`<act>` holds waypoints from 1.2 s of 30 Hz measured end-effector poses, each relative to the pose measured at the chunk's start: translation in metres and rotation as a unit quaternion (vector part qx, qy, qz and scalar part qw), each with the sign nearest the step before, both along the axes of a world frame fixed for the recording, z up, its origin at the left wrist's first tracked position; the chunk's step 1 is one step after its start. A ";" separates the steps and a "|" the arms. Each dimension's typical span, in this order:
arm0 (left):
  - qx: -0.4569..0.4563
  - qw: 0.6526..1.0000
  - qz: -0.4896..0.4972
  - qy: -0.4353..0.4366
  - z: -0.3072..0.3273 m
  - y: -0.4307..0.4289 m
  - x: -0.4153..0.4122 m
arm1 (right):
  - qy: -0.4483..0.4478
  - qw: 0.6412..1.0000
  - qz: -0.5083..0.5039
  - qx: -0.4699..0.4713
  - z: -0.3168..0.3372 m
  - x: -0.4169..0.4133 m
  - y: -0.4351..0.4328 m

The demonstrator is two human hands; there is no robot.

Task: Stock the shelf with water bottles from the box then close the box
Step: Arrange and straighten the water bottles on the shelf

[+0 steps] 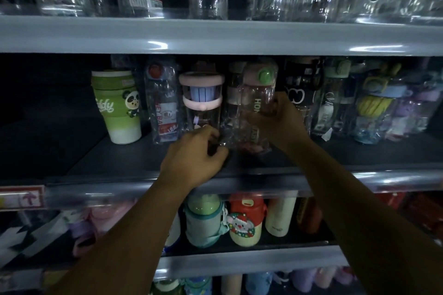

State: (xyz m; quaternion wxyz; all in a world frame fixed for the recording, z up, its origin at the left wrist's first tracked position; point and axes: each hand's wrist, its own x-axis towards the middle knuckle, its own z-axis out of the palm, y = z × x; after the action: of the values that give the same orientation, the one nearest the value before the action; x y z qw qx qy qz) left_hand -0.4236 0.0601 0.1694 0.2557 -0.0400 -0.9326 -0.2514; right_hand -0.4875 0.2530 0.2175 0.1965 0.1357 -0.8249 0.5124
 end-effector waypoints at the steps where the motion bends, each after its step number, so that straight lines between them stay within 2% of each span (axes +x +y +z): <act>1: -0.018 1.000 0.012 0.003 -0.001 0.000 -0.001 | -0.003 1.000 -0.006 0.012 -0.001 -0.002 0.002; 8: -0.068 0.997 0.023 0.010 -0.003 0.002 -0.001 | -0.037 0.992 -0.026 0.116 -0.026 0.004 0.003; 14: -0.086 0.996 0.027 0.013 -0.003 0.005 -0.003 | -0.037 0.987 -0.009 0.154 -0.021 -0.014 -0.004; 23: -0.086 0.996 0.027 0.015 -0.005 0.006 -0.004 | -0.049 0.992 -0.032 0.113 -0.036 -0.042 -0.007; 29: -0.089 0.996 0.022 0.017 -0.005 0.005 -0.002 | -0.013 0.978 -0.053 0.201 -0.045 -0.047 -0.014; 33: -0.095 0.995 0.030 0.022 -0.006 0.005 -0.003 | -0.028 0.983 -0.043 0.176 -0.046 -0.046 -0.009; 36: -0.092 0.995 0.029 0.021 -0.007 0.004 -0.003 | -0.007 0.978 -0.044 0.203 -0.047 -0.047 -0.010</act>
State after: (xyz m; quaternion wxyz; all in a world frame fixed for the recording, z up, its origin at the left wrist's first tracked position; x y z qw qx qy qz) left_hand -0.4270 0.0639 0.1627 0.2774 -0.0420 -0.9471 -0.1561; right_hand -0.5347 0.2431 0.1707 0.1810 0.1328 -0.9184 0.3258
